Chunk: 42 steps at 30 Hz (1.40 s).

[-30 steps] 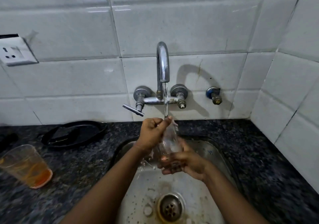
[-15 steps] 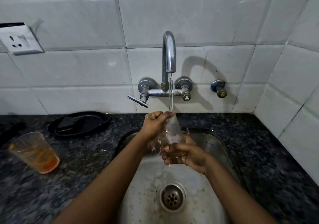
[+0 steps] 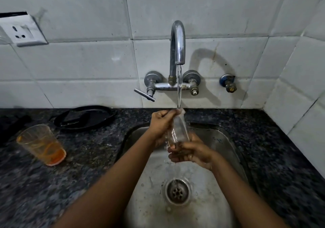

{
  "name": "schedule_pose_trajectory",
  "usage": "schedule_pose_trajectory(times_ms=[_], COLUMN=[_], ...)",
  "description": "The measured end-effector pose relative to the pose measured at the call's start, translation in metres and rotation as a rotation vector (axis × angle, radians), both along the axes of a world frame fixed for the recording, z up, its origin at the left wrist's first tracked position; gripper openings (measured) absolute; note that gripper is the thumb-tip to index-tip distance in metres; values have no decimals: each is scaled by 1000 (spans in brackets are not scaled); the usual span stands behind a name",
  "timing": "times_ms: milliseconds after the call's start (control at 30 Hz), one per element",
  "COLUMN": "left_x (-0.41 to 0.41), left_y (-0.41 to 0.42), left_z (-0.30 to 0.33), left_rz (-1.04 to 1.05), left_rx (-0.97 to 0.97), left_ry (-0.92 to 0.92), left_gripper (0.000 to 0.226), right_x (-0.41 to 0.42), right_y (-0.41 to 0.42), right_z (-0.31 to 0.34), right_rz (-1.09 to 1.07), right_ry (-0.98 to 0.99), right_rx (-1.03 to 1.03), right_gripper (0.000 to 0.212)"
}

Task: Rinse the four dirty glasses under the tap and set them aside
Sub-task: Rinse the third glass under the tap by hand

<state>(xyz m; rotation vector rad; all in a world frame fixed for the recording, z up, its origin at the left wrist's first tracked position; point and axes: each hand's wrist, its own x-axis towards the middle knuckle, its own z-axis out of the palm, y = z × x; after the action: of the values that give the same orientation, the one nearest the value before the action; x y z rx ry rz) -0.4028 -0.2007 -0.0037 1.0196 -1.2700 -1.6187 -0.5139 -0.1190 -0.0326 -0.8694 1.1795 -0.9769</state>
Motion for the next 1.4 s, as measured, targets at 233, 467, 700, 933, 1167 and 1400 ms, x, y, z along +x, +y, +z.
schedule_pose_trajectory(times_ms=[233, 467, 700, 933, 1167, 1400], left_x=[-12, 13, 15, 10, 20, 8], left_y=[-4, -3, -5, 6, 8, 5], left_z=[17, 22, 41, 30, 0, -7], left_rz=[82, -290, -905, -821, -352, -187], left_rx=[-343, -437, -804, -1052, 66, 256], left_ry=[-689, -322, -1284, -1375, -128, -52], left_gripper=[37, 21, 75, 64, 23, 56], right_x=[25, -11, -27, -32, -24, -27], right_y=[-9, -12, -24, -26, -26, -27], right_z=[7, 18, 38, 46, 73, 80], right_rz=[-302, -154, -15, 71, 104, 90], right_ry=[990, 520, 1304, 1545, 1997, 2109], right_rx=[-192, -218, -526, -633, -503, -384], right_gripper=[74, 48, 75, 73, 61, 53])
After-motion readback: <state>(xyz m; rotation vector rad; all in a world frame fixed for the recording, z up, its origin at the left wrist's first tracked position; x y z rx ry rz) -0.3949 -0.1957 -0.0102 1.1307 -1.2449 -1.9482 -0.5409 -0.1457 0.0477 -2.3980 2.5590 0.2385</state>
